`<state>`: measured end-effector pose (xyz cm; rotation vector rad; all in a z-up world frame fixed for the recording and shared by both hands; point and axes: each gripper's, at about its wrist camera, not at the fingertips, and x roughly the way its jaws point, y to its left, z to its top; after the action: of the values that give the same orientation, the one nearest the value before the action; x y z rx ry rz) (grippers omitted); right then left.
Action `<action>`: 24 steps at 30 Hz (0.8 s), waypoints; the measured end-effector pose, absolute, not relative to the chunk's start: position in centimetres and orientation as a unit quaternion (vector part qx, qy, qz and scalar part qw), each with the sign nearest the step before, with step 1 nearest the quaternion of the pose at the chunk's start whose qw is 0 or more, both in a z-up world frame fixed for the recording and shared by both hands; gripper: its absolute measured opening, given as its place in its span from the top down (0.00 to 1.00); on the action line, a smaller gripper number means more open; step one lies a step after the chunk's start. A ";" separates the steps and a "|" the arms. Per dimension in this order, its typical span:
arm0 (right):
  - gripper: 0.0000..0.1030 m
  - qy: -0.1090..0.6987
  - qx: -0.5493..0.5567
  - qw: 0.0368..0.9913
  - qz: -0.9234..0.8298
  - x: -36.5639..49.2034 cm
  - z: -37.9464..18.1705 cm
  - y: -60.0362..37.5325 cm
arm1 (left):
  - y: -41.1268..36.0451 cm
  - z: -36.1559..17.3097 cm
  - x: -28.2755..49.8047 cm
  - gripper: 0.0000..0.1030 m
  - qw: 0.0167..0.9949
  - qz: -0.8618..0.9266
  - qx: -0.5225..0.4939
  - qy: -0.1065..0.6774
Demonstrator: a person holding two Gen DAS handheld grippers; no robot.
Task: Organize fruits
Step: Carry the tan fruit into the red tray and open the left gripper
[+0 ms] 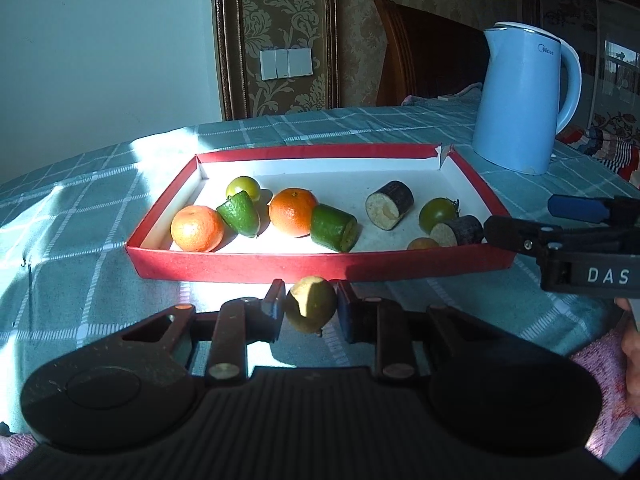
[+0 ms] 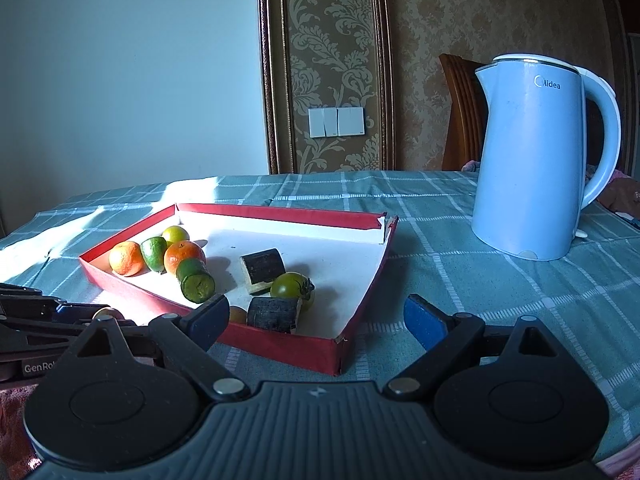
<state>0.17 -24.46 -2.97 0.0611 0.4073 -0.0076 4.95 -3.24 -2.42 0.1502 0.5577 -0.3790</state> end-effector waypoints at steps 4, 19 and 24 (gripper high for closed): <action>0.08 0.204 0.028 0.979 -0.003 0.2 -3.0 -24.4 | -2.6 -1.3 6.0 0.76 0.945 -0.181 0.062 0.265; 0.08 0.215 0.020 0.976 -0.002 0.6 -3.3 -24.2 | -3.3 -1.3 13.1 0.76 0.945 -0.154 0.045 0.284; 0.08 0.221 0.019 0.975 -0.002 0.9 -3.5 -24.2 | -3.3 -2.2 13.7 0.76 0.944 -0.160 0.040 0.284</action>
<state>0.87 -24.17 -3.50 0.0379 0.4447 -0.0035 13.68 -3.30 -2.20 0.0820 0.5798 -0.3255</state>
